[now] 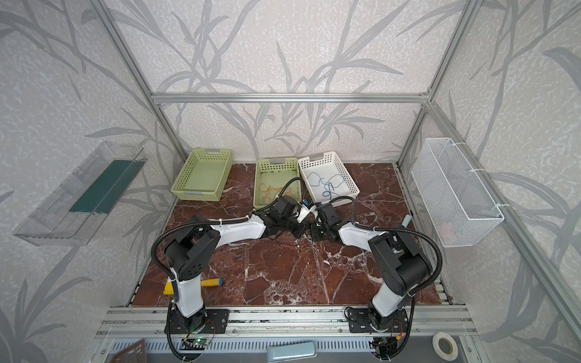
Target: Untangle the cables
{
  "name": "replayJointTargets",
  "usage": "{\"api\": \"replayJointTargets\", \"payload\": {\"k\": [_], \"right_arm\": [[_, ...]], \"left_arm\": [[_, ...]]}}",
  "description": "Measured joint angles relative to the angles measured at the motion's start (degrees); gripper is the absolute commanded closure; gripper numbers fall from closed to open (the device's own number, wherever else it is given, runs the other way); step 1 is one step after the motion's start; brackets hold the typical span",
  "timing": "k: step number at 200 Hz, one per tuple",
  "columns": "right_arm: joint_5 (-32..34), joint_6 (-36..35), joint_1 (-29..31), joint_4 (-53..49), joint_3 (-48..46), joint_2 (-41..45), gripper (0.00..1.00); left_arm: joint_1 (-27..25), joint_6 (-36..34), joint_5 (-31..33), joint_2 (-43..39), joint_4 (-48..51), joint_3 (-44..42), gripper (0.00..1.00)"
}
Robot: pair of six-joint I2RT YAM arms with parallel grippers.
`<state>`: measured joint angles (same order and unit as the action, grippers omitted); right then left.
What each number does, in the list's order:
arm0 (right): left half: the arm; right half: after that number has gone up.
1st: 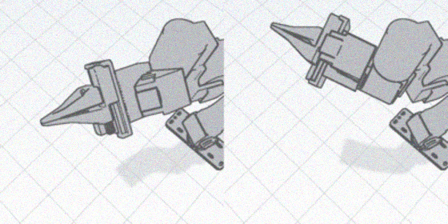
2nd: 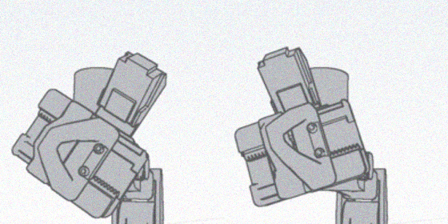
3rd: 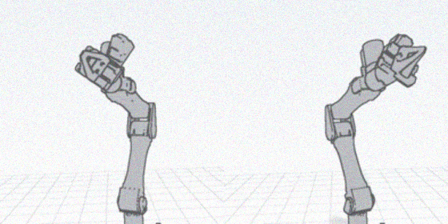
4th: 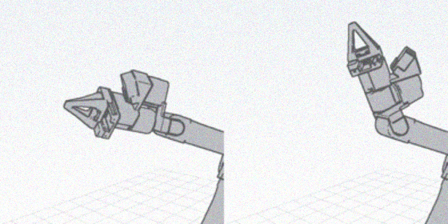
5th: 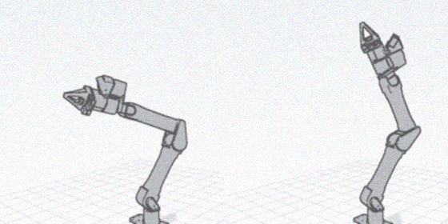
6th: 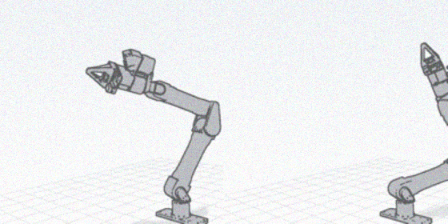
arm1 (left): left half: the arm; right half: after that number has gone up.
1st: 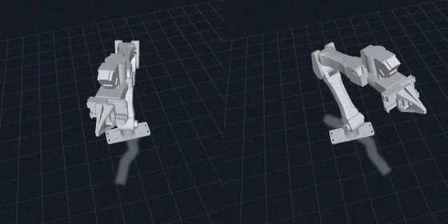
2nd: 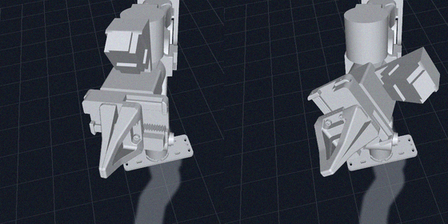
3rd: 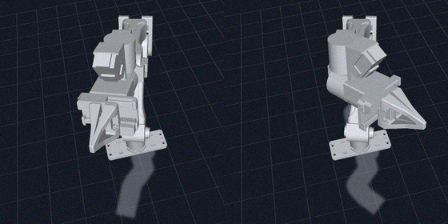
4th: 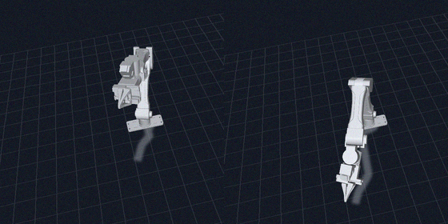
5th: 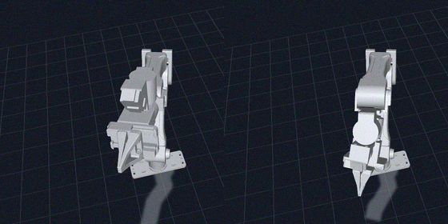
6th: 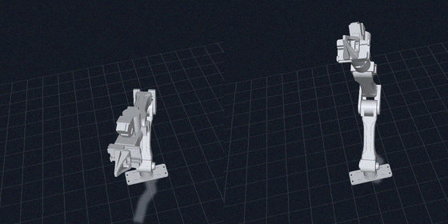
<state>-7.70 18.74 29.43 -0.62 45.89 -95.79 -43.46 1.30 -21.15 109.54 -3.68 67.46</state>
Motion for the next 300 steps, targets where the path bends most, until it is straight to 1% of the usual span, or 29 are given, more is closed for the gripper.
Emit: {"api": "replayJointTargets", "payload": {"k": [19,36,60,87,120,144,174,200,224,268,300], "right_arm": [[0.3,-0.6,0.0,0.6,0.3,-0.1,0.95],[0.3,-1.9,0.0,0.7,0.8,0.0,0.99],[-1.6,-4.7,-0.5,0.4,0.9,1.0,1.0],[-8.1,-9.3,-2.5,-1.3,0.9,2.9,1.0],[-14.9,-13.7,-7.8,-5.3,1.3,6.3,1.0],[-16.6,-15.8,-11.5,-9.0,3.3,7.0,1.0],[-16.5,-17.2,-15.1,-13.3,6.6,7.0,1.0],[-16.3,-17.1,-19.9,-15.9,7.7,6.7,1.0],[-14.1,-17.1,-23.8,-18.6,7.7,6.0,1.0],[-8.5,-18.1,-24.9,-22.4,8.4,5.2,1.0],[-5.4,-18.7,-25.3,-23.7,8.7,5.1,0.99]], "left_arm": [[0.0,0.3,0.2,-1.5,0.1,0.0,1.0],[0.2,0.2,1.0,-3.9,0.5,0.0,1.0],[1.4,0.2,2.1,-8.7,2.0,0.0,1.0],[5.0,-0.1,3.6,-15.7,3.2,-1.4,1.0],[10.3,-0.3,6.8,-25.8,3.8,-7.5,1.0],[11.8,-0.9,8.7,-29.6,5.3,-10.0,1.0],[12.1,-1.8,10.9,-32.6,6.6,-12.1,1.0],[12.4,-2.2,13.0,-34.6,7.1,-13.7,1.0],[13.6,-2.3,14.4,-35.9,7.6,-14.9,1.0],[14.1,-2.4,14.6,-36.1,8.0,-15.7,1.0],[14.1,-2.3,12.8,-35.7,8.0,-15.9,1.0]]}}
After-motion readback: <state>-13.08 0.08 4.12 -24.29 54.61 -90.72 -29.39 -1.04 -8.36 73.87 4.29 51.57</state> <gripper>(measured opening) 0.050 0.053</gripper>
